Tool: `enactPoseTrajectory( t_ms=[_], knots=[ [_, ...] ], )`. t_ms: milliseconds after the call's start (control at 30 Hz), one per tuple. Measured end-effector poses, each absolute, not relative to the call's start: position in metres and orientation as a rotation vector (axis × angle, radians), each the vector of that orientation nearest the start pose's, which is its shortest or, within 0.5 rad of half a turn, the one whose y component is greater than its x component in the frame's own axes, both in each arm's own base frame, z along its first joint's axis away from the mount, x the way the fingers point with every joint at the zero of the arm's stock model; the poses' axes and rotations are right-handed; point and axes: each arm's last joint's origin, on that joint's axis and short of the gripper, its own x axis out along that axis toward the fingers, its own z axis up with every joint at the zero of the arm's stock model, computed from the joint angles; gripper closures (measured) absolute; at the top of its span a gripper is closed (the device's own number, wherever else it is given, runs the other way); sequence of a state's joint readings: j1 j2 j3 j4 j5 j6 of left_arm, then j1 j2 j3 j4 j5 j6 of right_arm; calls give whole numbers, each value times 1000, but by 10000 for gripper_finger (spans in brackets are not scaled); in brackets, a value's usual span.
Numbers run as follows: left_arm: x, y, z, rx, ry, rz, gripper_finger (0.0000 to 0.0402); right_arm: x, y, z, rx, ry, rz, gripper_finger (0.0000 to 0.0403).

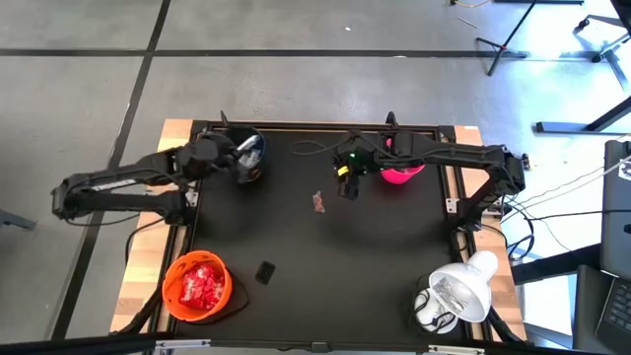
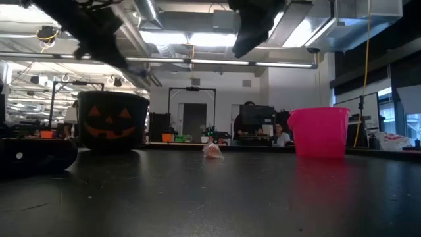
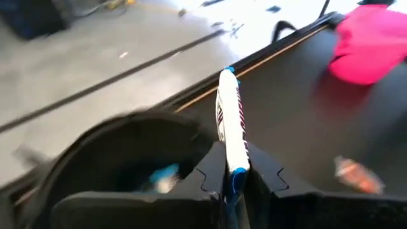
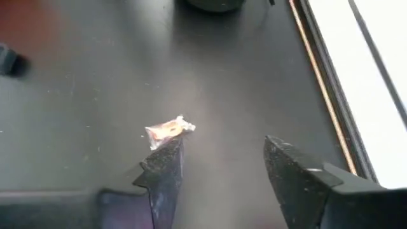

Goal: Sort candy
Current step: Put the white chocolate bar into the black bucket, then put the orange gummy into the pink bucket

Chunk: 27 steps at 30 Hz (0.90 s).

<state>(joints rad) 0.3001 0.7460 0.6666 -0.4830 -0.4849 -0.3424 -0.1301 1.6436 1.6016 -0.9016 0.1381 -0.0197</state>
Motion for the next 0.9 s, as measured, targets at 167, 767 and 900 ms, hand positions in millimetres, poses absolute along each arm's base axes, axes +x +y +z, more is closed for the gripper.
enactPoseTrajectory(
  t_ms=[167,767,900],
  knots=[
    [117,57,266,-330,548,934,378,344,-45,335,5,946,-206,193],
    [118,55,269,-336,529,832,247,376,-8,287,-39,954,-88,194],
    [134,45,292,-274,336,444,244,386,-7,249,-36,957,-74,194]
  ],
)
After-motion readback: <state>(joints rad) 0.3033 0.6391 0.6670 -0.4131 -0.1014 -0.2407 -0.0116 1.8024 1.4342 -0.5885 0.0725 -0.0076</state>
